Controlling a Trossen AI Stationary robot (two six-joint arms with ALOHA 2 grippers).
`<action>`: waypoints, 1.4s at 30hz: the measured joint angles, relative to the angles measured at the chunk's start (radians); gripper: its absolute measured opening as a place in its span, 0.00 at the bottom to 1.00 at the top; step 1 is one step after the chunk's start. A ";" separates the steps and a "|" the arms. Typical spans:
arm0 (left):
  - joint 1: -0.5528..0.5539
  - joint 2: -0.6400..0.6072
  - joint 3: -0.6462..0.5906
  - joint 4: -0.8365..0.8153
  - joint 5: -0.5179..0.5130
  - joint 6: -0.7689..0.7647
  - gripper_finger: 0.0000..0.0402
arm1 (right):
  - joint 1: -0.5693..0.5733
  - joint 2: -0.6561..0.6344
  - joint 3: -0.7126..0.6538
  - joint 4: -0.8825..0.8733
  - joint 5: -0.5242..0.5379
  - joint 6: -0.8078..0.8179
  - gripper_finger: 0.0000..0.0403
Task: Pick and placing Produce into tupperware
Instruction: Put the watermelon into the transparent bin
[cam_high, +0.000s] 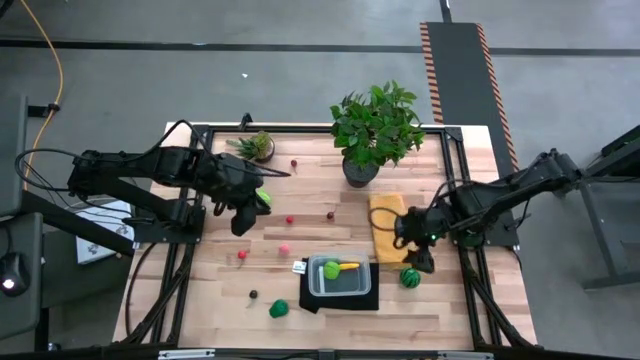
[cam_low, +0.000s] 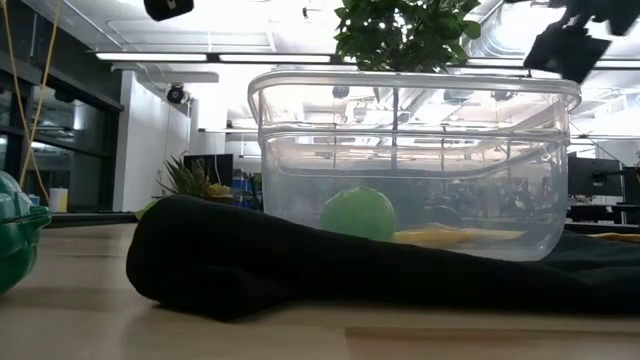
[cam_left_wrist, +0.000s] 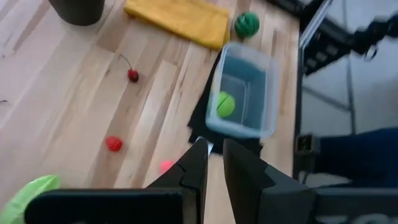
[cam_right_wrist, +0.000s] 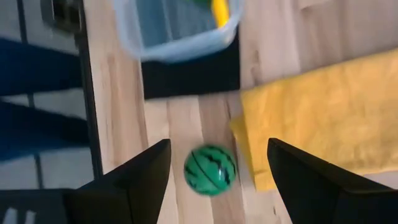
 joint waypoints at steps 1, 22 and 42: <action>0.000 0.001 0.000 0.013 -0.002 -0.025 0.10 | 0.014 0.002 0.000 -0.006 -0.005 -0.014 0.64; -0.001 0.056 0.000 0.067 -0.031 -0.225 0.10 | 0.142 0.156 0.000 -0.030 -0.022 -0.195 0.76; -0.001 0.144 0.000 0.061 0.036 -0.206 0.10 | 0.142 0.263 0.000 -0.010 -0.070 -0.141 0.81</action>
